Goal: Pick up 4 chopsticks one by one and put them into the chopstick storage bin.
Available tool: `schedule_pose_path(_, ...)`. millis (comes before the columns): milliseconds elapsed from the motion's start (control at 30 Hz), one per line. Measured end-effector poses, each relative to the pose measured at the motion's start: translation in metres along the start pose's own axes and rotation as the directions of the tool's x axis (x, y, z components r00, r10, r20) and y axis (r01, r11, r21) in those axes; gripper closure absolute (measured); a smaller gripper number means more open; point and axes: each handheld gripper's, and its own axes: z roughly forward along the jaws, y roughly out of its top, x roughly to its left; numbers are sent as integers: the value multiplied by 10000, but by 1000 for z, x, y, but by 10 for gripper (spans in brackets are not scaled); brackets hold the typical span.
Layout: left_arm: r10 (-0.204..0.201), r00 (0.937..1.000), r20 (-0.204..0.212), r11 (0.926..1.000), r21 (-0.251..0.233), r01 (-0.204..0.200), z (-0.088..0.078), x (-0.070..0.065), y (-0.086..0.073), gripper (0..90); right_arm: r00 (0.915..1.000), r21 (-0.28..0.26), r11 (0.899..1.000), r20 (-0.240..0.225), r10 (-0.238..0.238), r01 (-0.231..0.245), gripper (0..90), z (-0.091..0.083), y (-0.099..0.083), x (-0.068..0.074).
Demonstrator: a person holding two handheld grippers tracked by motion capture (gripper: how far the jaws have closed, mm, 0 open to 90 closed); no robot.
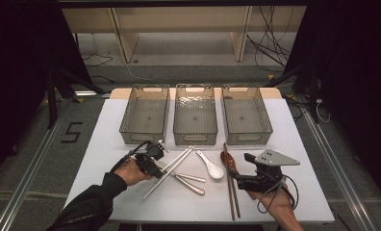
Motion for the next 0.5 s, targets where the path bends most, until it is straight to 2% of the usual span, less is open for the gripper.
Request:
schedule_pose_path(100, -86, 9999, 92, 10000, -49, 86, -1, 2, -1, 837, 10000, -8, 10000, -13, 3, -3, 233, 0, 0, 0)
schedule_pose_path(367, 19, 10000, -76, 9999, -123, -20, -2, 0, 0, 850, 9999, -10, 10000, -93, -40, 40, 233, 0, 0, 1)
schedule_pose_path(500, 62, 9997, -234, 9992, -391, -71, -8, -1, 0, 851, 9999, -8, 10000, -112, -35, 35, 233, 0, 0, 1)
